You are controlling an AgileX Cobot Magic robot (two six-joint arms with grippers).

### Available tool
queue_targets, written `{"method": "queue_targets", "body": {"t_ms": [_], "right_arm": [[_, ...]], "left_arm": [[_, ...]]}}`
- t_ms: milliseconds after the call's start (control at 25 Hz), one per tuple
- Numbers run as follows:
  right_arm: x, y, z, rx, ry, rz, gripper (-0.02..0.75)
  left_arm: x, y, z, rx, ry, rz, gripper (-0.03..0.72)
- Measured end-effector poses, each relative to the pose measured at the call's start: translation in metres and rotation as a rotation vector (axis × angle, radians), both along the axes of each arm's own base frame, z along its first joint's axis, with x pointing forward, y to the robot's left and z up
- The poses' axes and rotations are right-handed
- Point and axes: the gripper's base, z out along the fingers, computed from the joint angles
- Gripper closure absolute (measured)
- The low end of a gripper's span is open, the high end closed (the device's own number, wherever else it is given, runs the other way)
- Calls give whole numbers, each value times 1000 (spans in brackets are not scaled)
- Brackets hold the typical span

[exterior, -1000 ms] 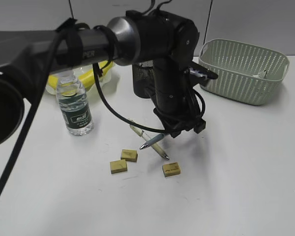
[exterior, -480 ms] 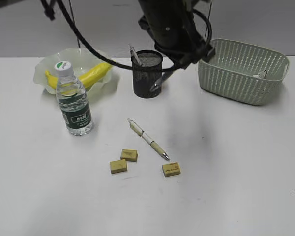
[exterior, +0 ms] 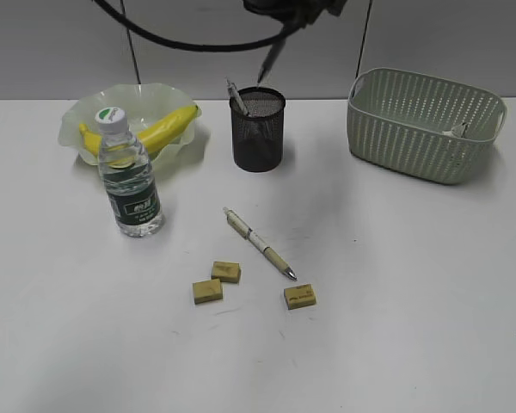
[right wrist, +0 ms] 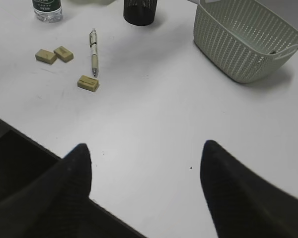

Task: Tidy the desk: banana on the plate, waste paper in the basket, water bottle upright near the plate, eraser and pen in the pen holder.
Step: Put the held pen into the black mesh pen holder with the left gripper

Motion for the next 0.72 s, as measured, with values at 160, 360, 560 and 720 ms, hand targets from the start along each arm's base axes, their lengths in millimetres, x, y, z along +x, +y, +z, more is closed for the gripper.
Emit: {"method": "queue_targets", "body": {"t_ms": [160,360,560,720], "right_arm": [[0,0,0,0,0,0,196],[0,0,0,0,0,0,196],[0,0,0,0,0,0,196],[0,0,0,0,0,0,196]], "left_arm": [[18,8,12,-121,-120,32,595],[35,23,21,-231,-203,75,595],[44,26,1,-326,-233,88,596],[44,24,-25,-424,-250,83,596]]}}
